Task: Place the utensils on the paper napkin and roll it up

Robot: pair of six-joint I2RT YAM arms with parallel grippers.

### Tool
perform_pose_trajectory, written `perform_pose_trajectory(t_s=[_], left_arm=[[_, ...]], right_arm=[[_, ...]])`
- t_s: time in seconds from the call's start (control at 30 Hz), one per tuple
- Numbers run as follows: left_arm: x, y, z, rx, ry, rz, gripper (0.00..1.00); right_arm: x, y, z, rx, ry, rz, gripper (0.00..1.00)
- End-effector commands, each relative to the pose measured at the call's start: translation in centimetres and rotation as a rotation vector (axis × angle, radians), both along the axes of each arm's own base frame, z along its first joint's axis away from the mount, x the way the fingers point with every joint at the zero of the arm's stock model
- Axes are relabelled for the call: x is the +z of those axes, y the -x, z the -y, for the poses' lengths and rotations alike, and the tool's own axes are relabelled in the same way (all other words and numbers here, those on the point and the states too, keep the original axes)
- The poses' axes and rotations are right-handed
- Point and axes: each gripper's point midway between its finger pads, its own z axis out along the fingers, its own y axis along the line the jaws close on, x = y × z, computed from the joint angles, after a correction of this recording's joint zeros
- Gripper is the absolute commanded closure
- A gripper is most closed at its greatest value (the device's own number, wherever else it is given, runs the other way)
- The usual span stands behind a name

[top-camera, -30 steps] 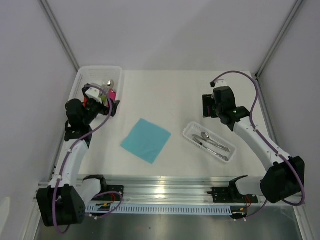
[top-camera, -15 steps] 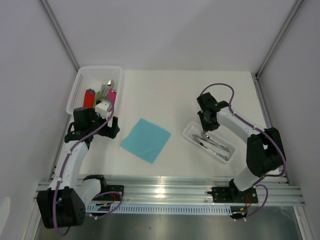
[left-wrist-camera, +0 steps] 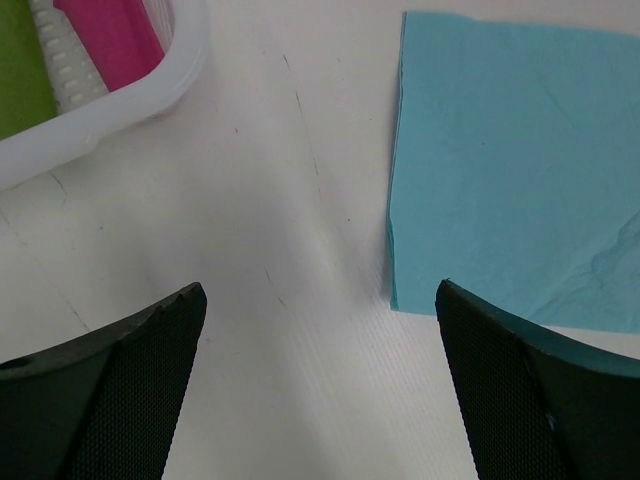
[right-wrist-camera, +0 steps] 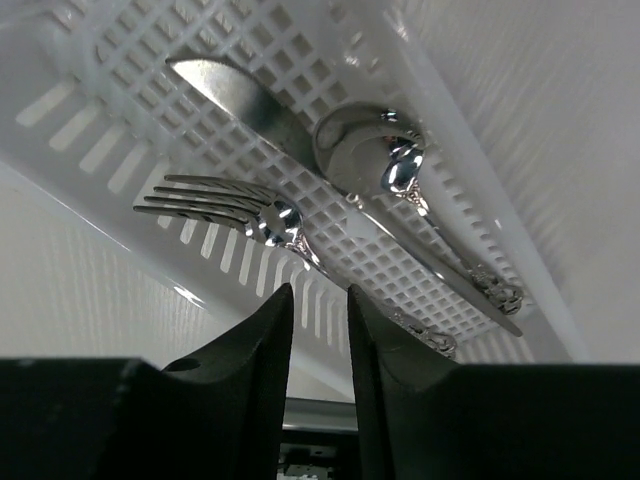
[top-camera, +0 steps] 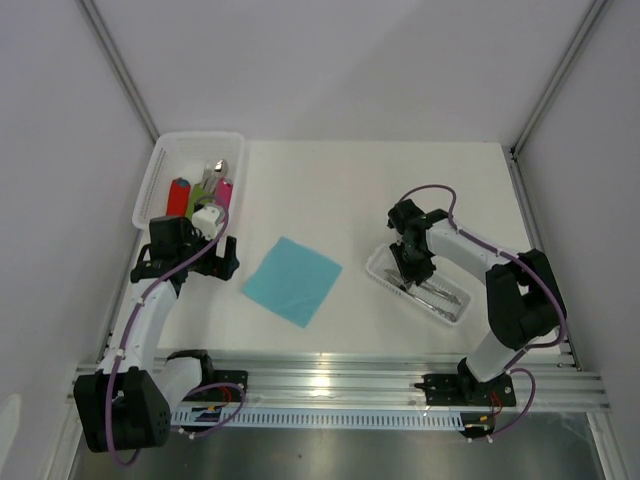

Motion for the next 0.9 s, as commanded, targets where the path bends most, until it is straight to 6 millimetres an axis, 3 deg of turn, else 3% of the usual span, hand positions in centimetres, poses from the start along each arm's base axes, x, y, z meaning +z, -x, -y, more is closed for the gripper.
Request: perform_pose_trajectory(t_s=[0.0, 0.23, 0.27, 0.3, 0.47, 0.77, 0.87], left_arm=[[0.0, 0.0, -0.4, 0.008, -0.009, 0.002, 0.01], [0.0, 0.0, -0.3, 0.005, -0.008, 0.004, 0.01], [0.9, -0.5, -0.4, 0.007, -0.01, 0.025, 0.01], [0.0, 0.0, -0.4, 0.007, -0.01, 0.004, 0.0], [0.0, 0.0, -0.5, 0.011, -0.014, 0.003, 0.01], [0.1, -0.2, -0.6, 0.015, -0.018, 0.008, 0.01], [0.0, -0.1, -0.6, 0.017, -0.02, 0.006, 0.01]], right_arm=[[-1.4, 1.7, -0.5, 0.016, -0.022, -0.096, 0.69], [-2.6, 0.0, -2.0, 0.042, -0.081, -0.066, 0.69], [-2.7, -0.3, -2.1, 0.04, -0.084, -0.06, 0.69], [-2.7, -1.0, -2.4, 0.036, -0.094, -0.042, 0.7], [-3.8, -2.8, -2.3, -0.002, -0.096, -0.03, 0.73], [-2.7, -8.1, -2.6, -0.121, -0.124, 0.117, 0.8], [-2.2, -8.5, -2.9, -0.122, -0.145, 0.119, 0.79]])
